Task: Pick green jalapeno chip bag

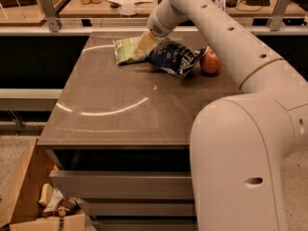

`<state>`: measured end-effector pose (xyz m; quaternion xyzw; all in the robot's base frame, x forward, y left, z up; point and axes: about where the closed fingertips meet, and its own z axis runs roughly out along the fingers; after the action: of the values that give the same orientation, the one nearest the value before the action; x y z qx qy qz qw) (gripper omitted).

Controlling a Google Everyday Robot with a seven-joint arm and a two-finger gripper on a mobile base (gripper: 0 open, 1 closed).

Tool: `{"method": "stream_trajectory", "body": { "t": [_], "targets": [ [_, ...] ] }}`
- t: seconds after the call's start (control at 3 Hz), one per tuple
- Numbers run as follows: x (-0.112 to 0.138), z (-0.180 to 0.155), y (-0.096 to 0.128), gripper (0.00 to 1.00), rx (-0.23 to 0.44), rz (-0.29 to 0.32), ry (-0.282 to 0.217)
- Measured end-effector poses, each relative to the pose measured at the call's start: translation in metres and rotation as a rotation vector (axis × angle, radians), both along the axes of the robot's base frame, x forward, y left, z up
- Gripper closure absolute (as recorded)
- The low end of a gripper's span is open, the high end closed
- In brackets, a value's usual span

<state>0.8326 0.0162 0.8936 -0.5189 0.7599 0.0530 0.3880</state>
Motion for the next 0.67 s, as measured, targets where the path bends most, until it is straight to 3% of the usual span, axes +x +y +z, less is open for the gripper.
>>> {"method": "stream_trajectory", "body": {
  "t": [0.33,0.67],
  "targets": [
    [0.004,-0.029,0.006,0.16,-0.011,-0.01,0.055],
    [0.005,-0.046,0.011,0.38,-0.013,-0.007,0.087]
  ]
}}
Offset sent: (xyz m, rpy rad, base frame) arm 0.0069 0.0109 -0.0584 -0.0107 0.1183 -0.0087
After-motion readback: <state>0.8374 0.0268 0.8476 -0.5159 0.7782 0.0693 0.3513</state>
